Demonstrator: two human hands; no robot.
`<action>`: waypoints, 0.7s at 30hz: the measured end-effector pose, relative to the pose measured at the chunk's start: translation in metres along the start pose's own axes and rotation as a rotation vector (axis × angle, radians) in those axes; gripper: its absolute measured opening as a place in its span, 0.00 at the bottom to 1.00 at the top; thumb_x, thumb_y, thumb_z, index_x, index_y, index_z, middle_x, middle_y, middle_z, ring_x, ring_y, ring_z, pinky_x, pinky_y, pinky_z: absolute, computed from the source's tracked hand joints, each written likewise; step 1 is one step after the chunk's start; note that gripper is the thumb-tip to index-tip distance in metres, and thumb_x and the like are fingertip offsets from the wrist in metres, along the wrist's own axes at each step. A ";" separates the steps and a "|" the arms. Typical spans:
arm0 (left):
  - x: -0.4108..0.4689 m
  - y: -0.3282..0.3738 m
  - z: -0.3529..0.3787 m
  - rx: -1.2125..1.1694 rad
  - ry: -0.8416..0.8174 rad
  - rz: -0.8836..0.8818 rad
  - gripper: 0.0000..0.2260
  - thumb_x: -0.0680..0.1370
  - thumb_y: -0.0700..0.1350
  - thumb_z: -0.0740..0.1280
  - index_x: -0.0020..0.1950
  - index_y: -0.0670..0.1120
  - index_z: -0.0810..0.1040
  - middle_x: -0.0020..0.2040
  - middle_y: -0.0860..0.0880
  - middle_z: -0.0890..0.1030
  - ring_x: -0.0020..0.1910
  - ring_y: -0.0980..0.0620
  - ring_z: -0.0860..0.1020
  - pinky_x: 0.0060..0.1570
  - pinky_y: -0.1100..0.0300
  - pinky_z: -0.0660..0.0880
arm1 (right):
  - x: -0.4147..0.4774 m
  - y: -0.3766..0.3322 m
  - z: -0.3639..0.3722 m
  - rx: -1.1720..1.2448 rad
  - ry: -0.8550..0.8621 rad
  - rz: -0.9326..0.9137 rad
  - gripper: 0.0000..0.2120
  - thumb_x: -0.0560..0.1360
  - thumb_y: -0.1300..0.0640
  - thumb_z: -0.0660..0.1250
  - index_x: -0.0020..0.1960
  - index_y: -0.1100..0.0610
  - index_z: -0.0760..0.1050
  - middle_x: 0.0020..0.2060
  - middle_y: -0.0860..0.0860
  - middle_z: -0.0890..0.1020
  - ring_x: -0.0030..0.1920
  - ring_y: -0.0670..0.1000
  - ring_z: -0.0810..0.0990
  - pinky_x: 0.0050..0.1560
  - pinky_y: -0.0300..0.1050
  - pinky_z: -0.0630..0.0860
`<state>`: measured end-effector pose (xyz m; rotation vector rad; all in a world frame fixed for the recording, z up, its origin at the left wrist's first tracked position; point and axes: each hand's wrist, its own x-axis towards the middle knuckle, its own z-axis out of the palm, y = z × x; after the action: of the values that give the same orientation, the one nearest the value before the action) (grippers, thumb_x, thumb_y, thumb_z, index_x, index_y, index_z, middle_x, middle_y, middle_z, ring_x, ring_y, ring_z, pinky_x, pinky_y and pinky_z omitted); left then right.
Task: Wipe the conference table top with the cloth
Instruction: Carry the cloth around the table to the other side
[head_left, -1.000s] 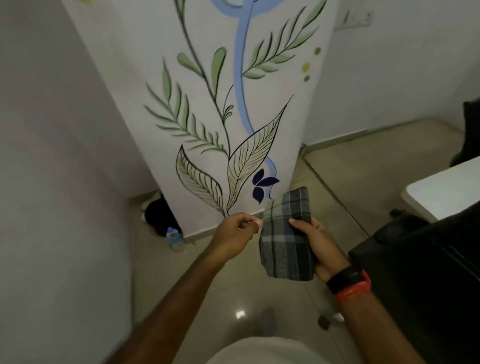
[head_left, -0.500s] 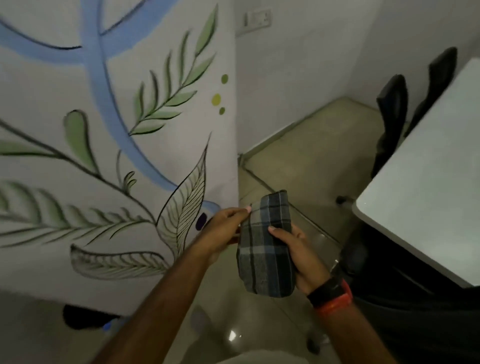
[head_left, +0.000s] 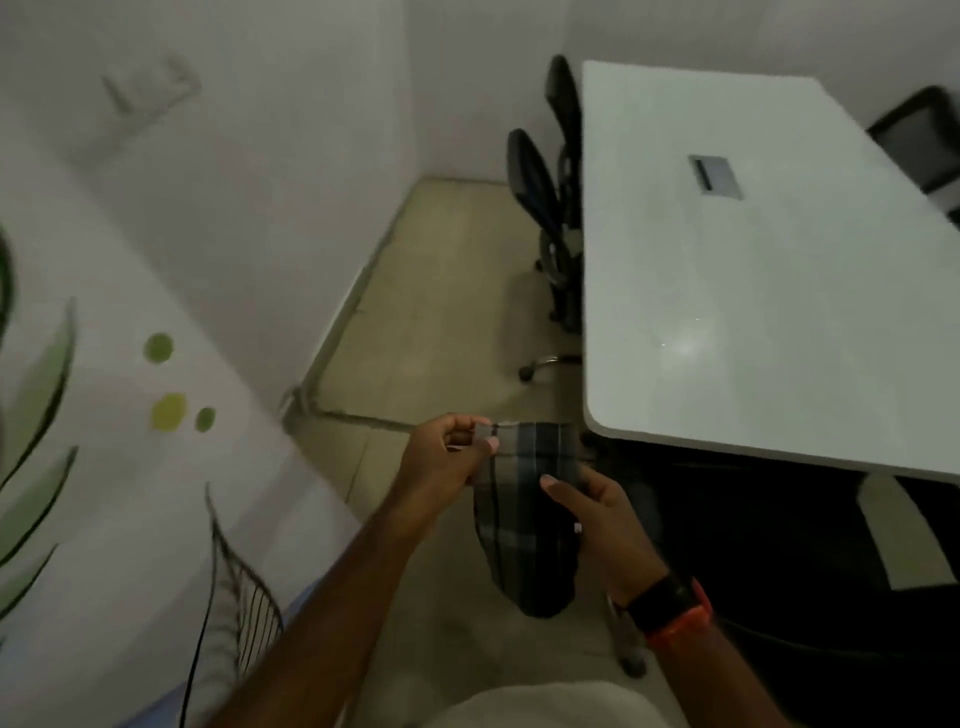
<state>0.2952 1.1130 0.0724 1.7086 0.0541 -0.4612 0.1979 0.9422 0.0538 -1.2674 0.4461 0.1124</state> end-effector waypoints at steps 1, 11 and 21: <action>0.015 0.006 0.003 0.065 -0.035 0.029 0.08 0.76 0.40 0.73 0.53 0.48 0.82 0.46 0.47 0.85 0.46 0.47 0.84 0.43 0.54 0.82 | 0.012 -0.001 -0.004 0.006 0.034 -0.019 0.12 0.79 0.63 0.69 0.61 0.58 0.81 0.56 0.56 0.86 0.58 0.57 0.84 0.59 0.57 0.81; 0.182 0.081 0.061 0.369 -0.262 0.255 0.06 0.75 0.41 0.73 0.46 0.52 0.85 0.41 0.53 0.85 0.38 0.60 0.81 0.36 0.70 0.75 | 0.161 -0.042 -0.079 -0.179 0.297 -0.222 0.15 0.76 0.68 0.73 0.59 0.55 0.79 0.50 0.55 0.86 0.53 0.60 0.86 0.48 0.55 0.85; 0.325 0.127 0.129 0.358 -0.373 0.308 0.07 0.76 0.38 0.72 0.47 0.50 0.85 0.43 0.52 0.85 0.42 0.57 0.83 0.40 0.69 0.77 | 0.254 -0.099 -0.127 -0.242 0.617 -0.209 0.06 0.76 0.62 0.74 0.49 0.53 0.82 0.45 0.45 0.88 0.48 0.48 0.87 0.54 0.48 0.81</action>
<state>0.5951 0.8936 0.0690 1.9082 -0.5842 -0.5735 0.4273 0.7523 0.0161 -1.5740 0.8419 -0.4251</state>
